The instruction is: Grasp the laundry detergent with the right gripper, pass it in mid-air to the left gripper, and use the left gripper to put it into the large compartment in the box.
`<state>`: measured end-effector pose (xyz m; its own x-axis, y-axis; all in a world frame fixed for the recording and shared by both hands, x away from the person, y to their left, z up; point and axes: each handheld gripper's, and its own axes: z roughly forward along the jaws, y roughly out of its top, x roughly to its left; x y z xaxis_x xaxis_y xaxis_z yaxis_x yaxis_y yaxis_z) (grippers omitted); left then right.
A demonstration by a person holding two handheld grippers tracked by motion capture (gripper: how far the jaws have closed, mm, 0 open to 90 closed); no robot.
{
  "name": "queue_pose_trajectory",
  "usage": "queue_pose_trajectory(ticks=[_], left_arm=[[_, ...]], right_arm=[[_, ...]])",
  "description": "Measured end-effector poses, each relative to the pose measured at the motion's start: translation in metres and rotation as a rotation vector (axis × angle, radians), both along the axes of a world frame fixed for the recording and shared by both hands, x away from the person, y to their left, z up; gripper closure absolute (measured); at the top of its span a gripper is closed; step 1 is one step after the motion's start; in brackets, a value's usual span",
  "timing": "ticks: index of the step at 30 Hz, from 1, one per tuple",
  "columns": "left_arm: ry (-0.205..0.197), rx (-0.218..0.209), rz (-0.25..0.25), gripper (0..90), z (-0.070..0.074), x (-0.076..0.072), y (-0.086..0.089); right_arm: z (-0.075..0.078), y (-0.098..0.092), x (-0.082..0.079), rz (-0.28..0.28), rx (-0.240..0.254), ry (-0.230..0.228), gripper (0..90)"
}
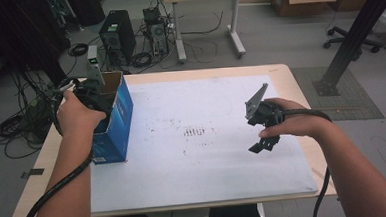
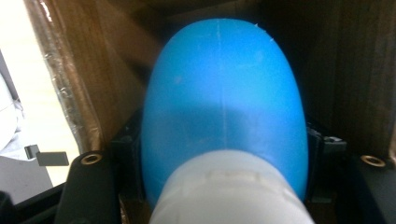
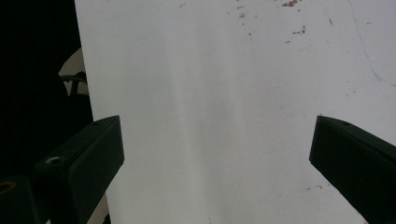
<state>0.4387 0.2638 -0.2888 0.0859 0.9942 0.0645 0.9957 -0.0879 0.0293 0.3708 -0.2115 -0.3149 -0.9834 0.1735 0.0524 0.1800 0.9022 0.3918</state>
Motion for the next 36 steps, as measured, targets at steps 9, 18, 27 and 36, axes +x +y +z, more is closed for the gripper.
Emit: queue_pose_trajectory(ticks=[9, 18, 27, 36], left_arm=[[-0.003, -0.009, 0.004, 31.1, 0.004, -0.001, 0.0], [-0.019, 0.003, -0.005, 29.3, 0.015, -0.003, -0.003], [-0.033, 0.003, -0.004, 28.3, 0.027, -0.007, -0.003], [-0.048, 0.006, -0.012, 25.1, 0.038, -0.009, -0.004]], right_arm=[[0.0, -0.003, 0.0, -0.01, 0.006, -0.009, 2.8], [0.002, -0.005, -0.003, -0.012, 0.015, -0.021, 3.0], [0.004, -0.006, -0.006, -0.011, 0.019, -0.032, 3.1], [0.009, -0.006, -0.008, -0.007, 0.018, -0.04, 3.0]])
